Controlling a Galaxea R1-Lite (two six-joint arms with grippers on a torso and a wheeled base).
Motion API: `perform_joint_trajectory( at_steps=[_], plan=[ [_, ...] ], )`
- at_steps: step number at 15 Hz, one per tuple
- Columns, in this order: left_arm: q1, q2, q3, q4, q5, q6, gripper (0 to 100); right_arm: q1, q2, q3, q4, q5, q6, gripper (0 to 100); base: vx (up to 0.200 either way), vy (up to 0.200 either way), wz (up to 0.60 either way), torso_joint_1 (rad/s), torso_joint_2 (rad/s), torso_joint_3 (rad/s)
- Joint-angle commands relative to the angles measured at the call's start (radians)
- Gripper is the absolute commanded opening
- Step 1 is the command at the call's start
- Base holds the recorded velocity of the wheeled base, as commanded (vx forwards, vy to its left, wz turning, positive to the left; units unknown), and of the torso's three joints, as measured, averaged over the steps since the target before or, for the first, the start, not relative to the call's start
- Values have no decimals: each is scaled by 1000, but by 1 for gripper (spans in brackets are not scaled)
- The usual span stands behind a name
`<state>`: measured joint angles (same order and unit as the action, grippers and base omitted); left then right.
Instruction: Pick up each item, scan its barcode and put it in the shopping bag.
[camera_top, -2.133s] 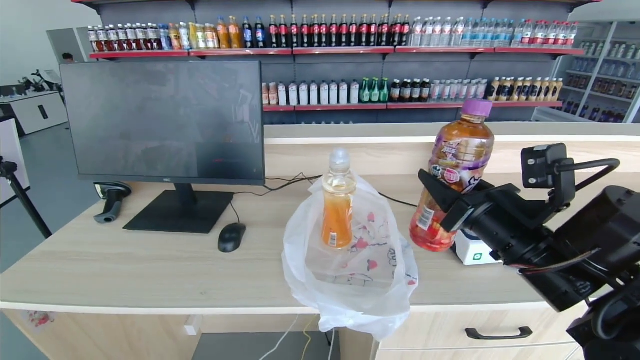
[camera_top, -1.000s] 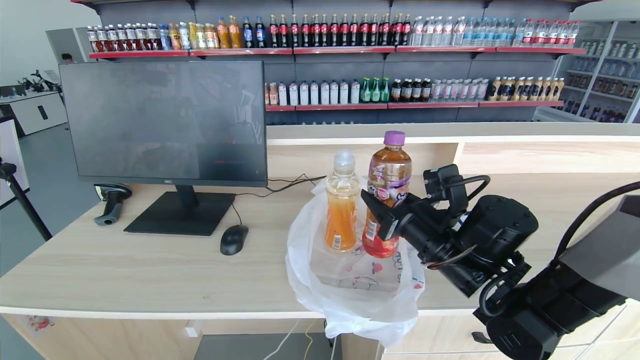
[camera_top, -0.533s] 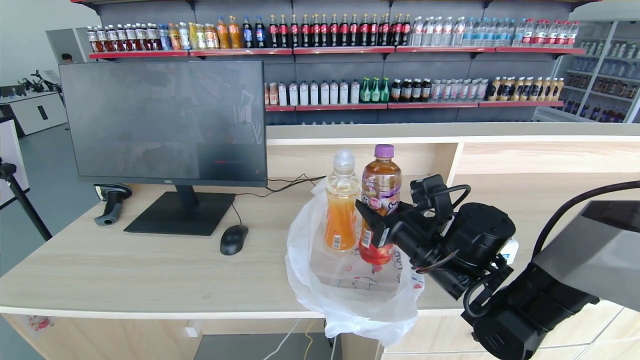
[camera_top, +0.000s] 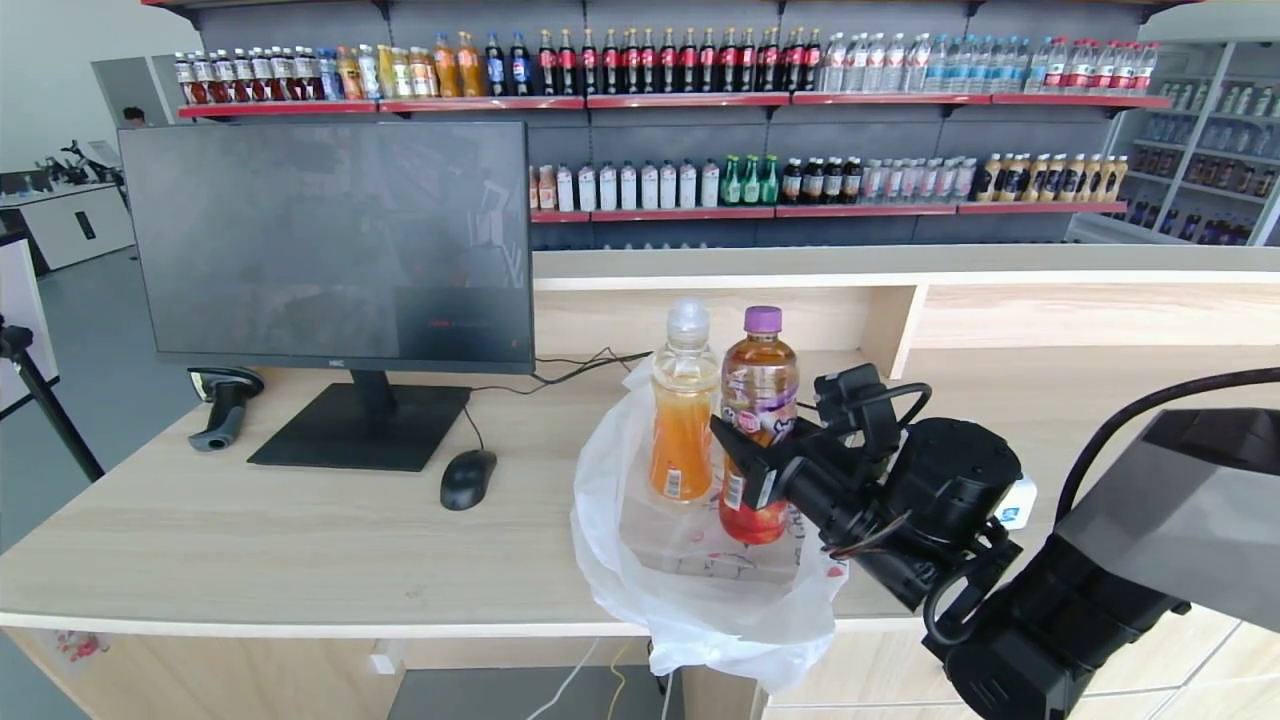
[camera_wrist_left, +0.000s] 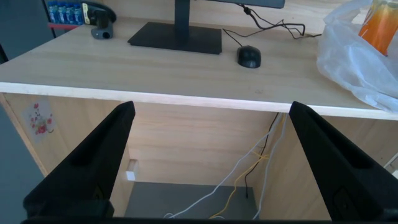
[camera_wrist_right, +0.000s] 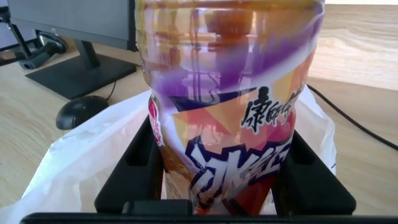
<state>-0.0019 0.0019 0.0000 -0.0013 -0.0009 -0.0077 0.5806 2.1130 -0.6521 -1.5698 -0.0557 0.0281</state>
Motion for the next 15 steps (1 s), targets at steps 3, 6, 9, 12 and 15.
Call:
perform_joint_trajectory(
  at_steps=[3, 6, 9, 12, 15],
  plan=[
    [0, 0, 0, 0, -1, 0, 100, 1, 22, 0, -1, -1, 4, 0, 0, 0, 0, 0, 0, 0],
    [0, 0, 0, 0, -1, 0, 100, -1, 27, 23, -1, -1, 6, 0, 0, 0, 0, 0, 0, 0],
    [0, 0, 0, 0, -1, 0, 100, -1, 45, 31, -1, -1, 7, 0, 0, 0, 0, 0, 0, 0],
    [0, 0, 0, 0, -1, 0, 100, -4, 58, 39, -1, -3, 7, 0, 0, 0, 0, 0, 0, 0],
    [0, 0, 0, 0, -1, 0, 100, -2, 55, 54, -1, -3, 7, 0, 0, 0, 0, 0, 0, 0]
  ],
)
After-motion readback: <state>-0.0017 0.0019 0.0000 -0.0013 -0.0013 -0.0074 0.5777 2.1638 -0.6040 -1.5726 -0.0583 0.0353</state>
